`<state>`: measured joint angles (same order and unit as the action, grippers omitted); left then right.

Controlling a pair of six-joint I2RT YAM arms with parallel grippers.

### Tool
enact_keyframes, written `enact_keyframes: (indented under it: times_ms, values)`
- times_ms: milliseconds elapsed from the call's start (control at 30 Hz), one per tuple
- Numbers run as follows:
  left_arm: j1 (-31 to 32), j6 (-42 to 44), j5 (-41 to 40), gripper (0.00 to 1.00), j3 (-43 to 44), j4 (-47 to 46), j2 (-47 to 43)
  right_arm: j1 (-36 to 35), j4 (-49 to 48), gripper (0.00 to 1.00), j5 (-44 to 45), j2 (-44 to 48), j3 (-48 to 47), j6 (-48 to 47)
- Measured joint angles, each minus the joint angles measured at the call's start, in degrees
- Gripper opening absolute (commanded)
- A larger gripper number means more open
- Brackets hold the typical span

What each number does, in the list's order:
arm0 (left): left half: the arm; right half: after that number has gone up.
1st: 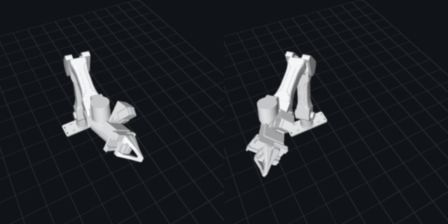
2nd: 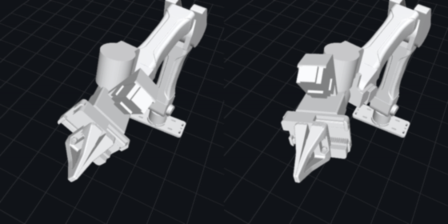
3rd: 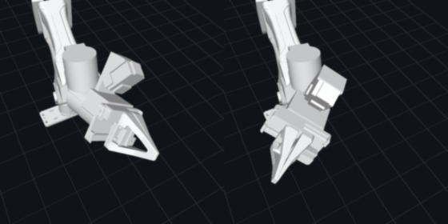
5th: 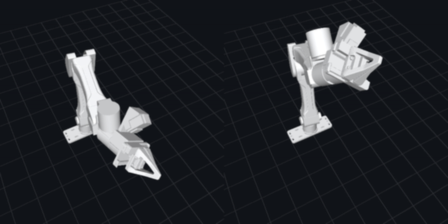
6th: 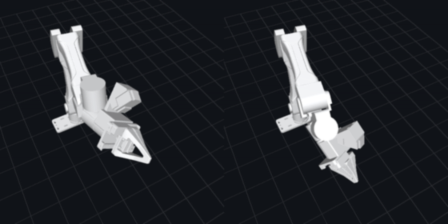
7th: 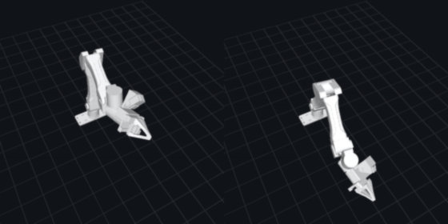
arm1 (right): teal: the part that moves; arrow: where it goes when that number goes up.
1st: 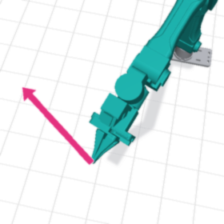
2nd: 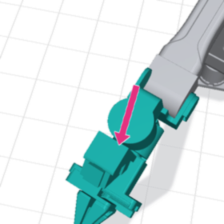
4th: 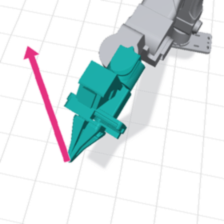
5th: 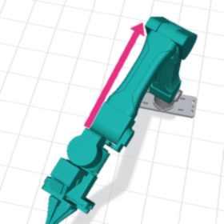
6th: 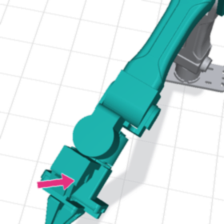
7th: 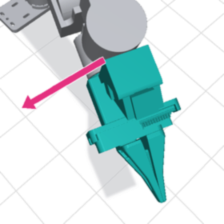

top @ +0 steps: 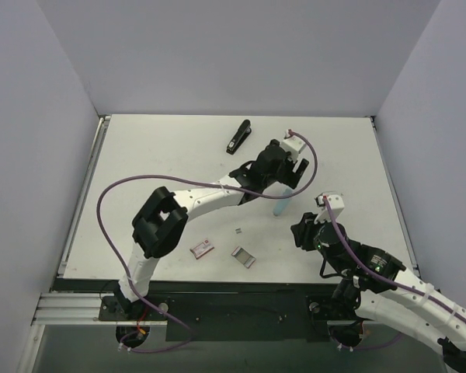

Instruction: Unload the staples from the stapler

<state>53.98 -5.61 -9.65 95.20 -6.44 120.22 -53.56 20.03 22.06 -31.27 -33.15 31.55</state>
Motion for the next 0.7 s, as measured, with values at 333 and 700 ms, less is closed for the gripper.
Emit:
enact_keyframes:
  times_ms: [333,700]
  values:
    - [-7.17,0.90,0.46,0.88,7.98,7.37,1.07,0.00,-0.09,0.49,-0.02,-1.62,-1.75,-1.01]
    - [-13.38,3.58,2.58,0.88,18.71,12.74,8.79,0.00,-1.36,0.66,-2.43,-5.49,-1.79,-1.60]
